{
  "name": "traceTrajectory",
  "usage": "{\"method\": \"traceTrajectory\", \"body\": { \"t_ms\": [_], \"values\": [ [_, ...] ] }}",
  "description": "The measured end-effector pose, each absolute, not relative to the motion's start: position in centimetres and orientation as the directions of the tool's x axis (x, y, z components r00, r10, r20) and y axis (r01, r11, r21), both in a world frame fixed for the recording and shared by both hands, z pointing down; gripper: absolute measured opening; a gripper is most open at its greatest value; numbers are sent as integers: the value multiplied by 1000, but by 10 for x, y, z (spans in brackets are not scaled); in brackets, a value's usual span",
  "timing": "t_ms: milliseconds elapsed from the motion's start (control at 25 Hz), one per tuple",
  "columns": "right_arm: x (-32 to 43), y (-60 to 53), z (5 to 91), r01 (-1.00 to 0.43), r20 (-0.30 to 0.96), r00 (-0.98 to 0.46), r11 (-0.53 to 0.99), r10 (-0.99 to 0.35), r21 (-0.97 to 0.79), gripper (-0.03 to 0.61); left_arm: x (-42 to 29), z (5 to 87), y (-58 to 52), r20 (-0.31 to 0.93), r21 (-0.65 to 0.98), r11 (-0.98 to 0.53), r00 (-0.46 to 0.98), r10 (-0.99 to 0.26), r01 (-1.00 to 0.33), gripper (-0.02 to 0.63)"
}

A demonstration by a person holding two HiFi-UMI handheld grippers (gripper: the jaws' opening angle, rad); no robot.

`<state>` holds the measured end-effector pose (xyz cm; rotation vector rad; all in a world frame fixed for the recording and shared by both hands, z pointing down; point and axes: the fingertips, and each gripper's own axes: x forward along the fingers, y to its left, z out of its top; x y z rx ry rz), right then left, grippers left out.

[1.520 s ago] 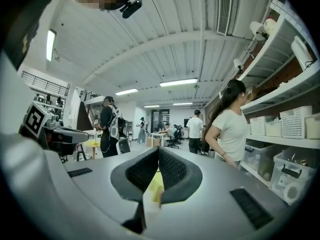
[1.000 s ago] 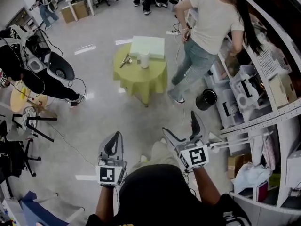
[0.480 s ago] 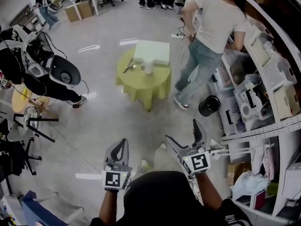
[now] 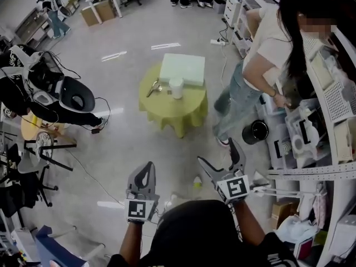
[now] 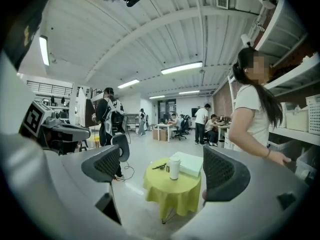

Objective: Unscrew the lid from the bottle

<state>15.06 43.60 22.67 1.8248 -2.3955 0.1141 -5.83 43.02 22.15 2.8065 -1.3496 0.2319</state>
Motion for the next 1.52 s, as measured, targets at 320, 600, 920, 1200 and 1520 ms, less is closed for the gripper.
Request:
{"method": "traceTrajectory", "body": {
  "t_ms": [320, 600, 920, 1200, 1520],
  "values": [
    [174, 355, 250, -939, 196, -338, 343, -921, -7, 499, -21, 235, 359, 176, -48, -585, 569, -803, -810, 18],
    [176, 259, 274, -928, 238, -362, 372, -901, 0, 497, -16, 268, 263, 192, -28, -573, 558, -807, -819, 18],
    [152, 139, 267, -944, 257, -326, 327, -910, -41, 495, -38, 287, 128, 193, 15, -572, 563, -803, -820, 18],
    [131, 89, 275, -959, 304, -267, 285, -915, 14, 494, -37, 308, 70, 152, 27, -655, 651, -744, -755, 18],
    [136, 51, 313, -948, 378, -266, 313, -887, 67, 489, -8, 363, 44, 123, -25, -762, 754, -645, -647, 20]
  ]
}}
